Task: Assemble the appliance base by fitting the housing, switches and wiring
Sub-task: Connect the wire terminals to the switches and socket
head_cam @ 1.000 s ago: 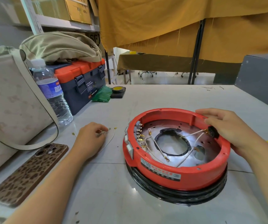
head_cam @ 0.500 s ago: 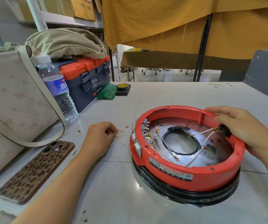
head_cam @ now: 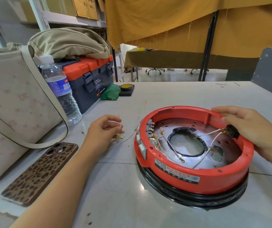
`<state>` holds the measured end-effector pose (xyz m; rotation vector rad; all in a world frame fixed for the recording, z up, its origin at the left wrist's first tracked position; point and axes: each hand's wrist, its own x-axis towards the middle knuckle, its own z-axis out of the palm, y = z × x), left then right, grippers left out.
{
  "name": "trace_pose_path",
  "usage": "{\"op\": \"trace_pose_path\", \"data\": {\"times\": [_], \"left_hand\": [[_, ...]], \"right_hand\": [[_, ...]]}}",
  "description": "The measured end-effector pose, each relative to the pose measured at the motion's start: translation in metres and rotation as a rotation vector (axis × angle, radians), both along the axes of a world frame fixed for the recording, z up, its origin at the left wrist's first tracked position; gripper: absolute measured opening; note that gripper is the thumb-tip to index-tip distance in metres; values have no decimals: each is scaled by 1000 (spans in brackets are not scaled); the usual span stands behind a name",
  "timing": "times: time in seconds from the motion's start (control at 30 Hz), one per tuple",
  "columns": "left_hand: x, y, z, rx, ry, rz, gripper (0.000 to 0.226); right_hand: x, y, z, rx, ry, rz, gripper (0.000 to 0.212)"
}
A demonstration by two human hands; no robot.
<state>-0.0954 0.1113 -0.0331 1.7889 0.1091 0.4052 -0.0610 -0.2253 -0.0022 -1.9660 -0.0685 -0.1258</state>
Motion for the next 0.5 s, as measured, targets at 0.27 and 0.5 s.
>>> {"op": "trace_pose_path", "data": {"times": [0.27,0.5], "left_hand": [[-1,0,3,-261,11,-104,19],[-2,6,5,172,43,73,20]], "right_hand": [[0,1,1,-8,5,10,39],[2,-2,-1,-5,-9,25,39]]}}
